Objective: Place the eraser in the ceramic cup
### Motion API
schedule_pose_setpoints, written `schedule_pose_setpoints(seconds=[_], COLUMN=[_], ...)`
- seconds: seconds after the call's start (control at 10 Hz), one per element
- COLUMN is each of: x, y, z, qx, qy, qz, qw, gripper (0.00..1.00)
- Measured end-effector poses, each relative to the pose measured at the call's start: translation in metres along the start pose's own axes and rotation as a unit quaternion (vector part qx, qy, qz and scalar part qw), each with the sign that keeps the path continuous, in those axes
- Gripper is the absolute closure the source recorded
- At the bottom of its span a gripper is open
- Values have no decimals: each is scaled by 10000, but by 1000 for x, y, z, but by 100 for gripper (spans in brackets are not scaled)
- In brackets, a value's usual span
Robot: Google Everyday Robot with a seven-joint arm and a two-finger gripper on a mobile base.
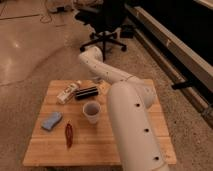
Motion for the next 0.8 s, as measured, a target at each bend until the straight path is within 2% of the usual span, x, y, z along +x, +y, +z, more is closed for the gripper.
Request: schedule_pose_setpoints(seconds=[0.2, 0.4, 0.6, 0.8], x=[0, -6, -15, -21], y=[-18, -26, -32, -33], z=[16, 27, 40, 50], qx=[155, 174, 162, 106], qy=[-87, -209, -404, -570], qz=[-97, -155, -181, -157], qw=[9998, 9995, 9989, 9982], gripper=[20, 20, 33, 53])
